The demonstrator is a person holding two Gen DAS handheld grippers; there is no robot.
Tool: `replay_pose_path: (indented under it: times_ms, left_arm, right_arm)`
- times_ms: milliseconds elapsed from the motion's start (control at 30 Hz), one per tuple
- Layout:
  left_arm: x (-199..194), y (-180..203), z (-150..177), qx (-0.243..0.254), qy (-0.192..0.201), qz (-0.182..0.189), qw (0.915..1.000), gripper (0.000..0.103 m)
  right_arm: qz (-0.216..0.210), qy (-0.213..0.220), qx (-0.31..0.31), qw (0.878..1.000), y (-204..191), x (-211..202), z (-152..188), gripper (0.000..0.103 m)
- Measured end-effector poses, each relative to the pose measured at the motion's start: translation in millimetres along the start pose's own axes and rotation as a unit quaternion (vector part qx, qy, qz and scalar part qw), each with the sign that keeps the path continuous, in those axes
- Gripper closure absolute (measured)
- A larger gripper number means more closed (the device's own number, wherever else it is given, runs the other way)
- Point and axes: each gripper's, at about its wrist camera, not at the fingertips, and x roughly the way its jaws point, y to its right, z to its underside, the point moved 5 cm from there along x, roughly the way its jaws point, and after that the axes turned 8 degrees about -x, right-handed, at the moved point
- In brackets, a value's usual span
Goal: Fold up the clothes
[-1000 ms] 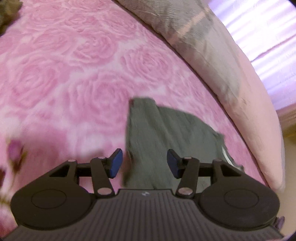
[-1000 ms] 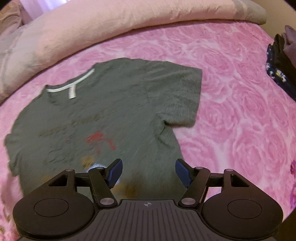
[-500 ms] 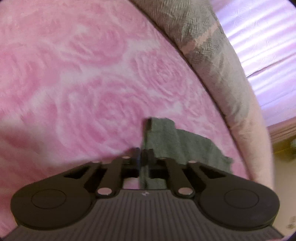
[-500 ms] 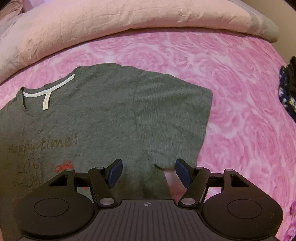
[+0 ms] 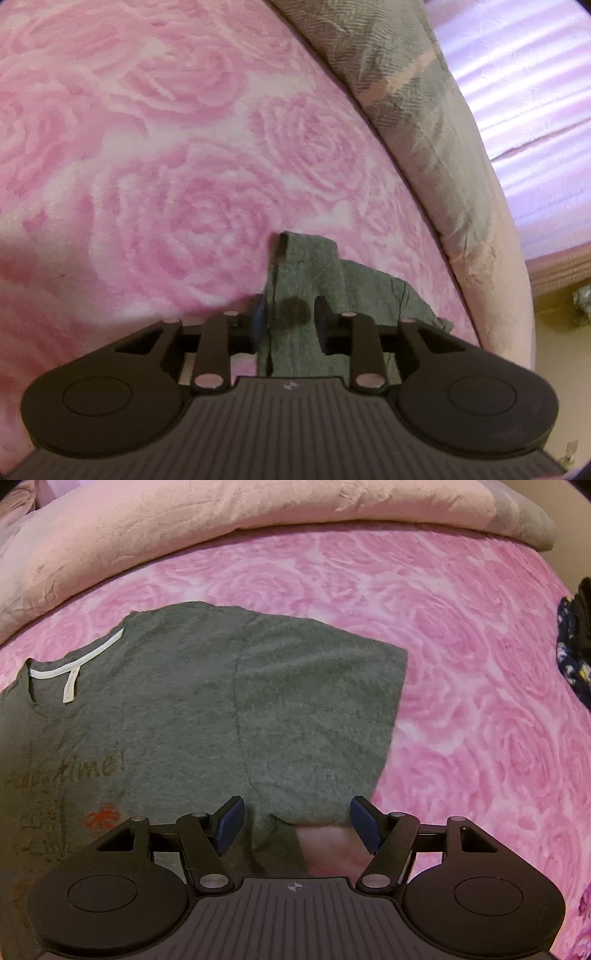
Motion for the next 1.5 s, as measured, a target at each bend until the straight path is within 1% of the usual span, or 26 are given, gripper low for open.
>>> replay_pose_path:
  times_ms: [133,267,300,333,367,467,633,700,767,867,933,967,1033,1067,1133,1167,1233,1333,1367,1433,1500]
  left_arm:
    - [1.3,-3.1,-0.5,0.008,-0.008,0.001,0.9999,0.077]
    - [9.1,-10.1,-2.4,0.003,-0.014,0.023,0.9996,0.078]
    - [10.4,-12.5,-3.3,-0.003,-0.017,0.033,0.9993,0.081]
    - [11.3,-16.1,-4.8,-0.011,-0.019,0.04,0.999,0.087]
    - [11.7,-20.0,-5.8,-0.016,-0.02,0.044,0.9987,0.096]
    - [10.5,-27.9,-7.1,-0.023,-0.021,0.055,0.998,0.103]
    - [0.4,-17.2,-7.4,-0.008,-0.008,0.063,0.9979,0.103]
    - [-9.5,-2.8,-6.5,0.006,0.007,0.066,0.9978,0.103]
    - [-21.4,21.3,-2.4,0.032,0.015,0.07,0.9969,0.103]
    - [-34.0,73.4,14.6,0.095,0.012,0.082,0.992,0.103]
    - [-32.1,110.9,35.8,0.143,0.002,0.096,0.9851,0.103]
    - [-26.7,126.0,48.1,0.164,-0.007,0.097,0.9817,0.103]
    - [-3.8,145.8,78.6,0.206,-0.036,0.081,0.9746,0.102]
    - [9.6,148.6,93.0,0.216,-0.049,0.066,0.9729,0.101]
    - [39.9,144.3,121.0,0.22,-0.094,0.026,0.9707,0.091]
    - [41.7,141.7,128.4,0.221,-0.105,0.022,0.9693,0.09]
    - [30.0,138.6,135.7,0.227,-0.106,0.029,0.9678,0.088]
    - [12.4,134.0,146.7,0.234,-0.108,0.039,0.9654,0.088]
    - [1.6,131.6,143.6,0.233,-0.094,0.044,0.967,0.088]
    - [-25.8,123.2,126.1,0.226,-0.036,0.048,0.9723,0.088]
    - [-39.6,108.5,107.1,0.221,0.014,0.035,0.9745,0.088]
  right_arm:
    - [0.0,-0.003,-0.001,1.0,1.0,0.7,3.7,0.036]
    - [0.004,-0.004,-0.003,1.0,0.7,1.3,5.3,0.036]
    - [0.004,-0.004,-0.002,1.0,0.5,1.6,5.6,0.036]
    - [0.004,-0.005,-0.002,1.0,0.0,2.0,5.9,0.036]
    - [0.004,-0.006,-0.003,1.0,-1.0,2.7,6.0,0.036]
    - [0.001,-0.005,-0.01,1.0,-5.6,3.3,6.8,0.036]
    - [0.007,-0.001,-0.028,1.0,-11.1,1.8,9.5,0.036]
    - [0.009,0.0,-0.027,1.0,-9.8,0.4,10.4,0.036]
    - [0.008,0.001,-0.021,1.0,-6.9,-1.7,10.8,0.036]
    - [0.008,0.003,-0.013,1.0,-3.2,-4.0,11.3,0.036]
    - [0.007,0.004,-0.009,1.0,-2.3,-4.8,11.6,0.036]
    - [0.006,0.005,-0.008,1.0,-2.4,-5.0,11.7,0.036]
    - [0.003,0.008,-0.007,1.0,-3.1,-5.4,12.0,0.036]
    - [0.002,0.01,-0.006,1.0,-3.2,-5.7,12.6,0.036]
    - [0.002,0.011,-0.003,1.0,-1.7,-7.0,15.2,0.036]
    - [0.001,0.012,-0.002,1.0,-0.9,-7.6,16.5,0.036]
    - [0.001,0.013,0.0,1.0,0.6,-8.9,19.1,0.036]
    - [0.001,0.015,0.008,1.0,4.8,-10.3,23.6,0.036]
    - [0.002,0.015,0.012,1.0,7.2,-10.3,25.3,0.036]
    - [0.005,0.013,0.021,1.0,11.7,-9.3,28.3,0.036]
    - [0.005,0.012,0.026,1.0,13.6,-8.5,30.3,0.036]
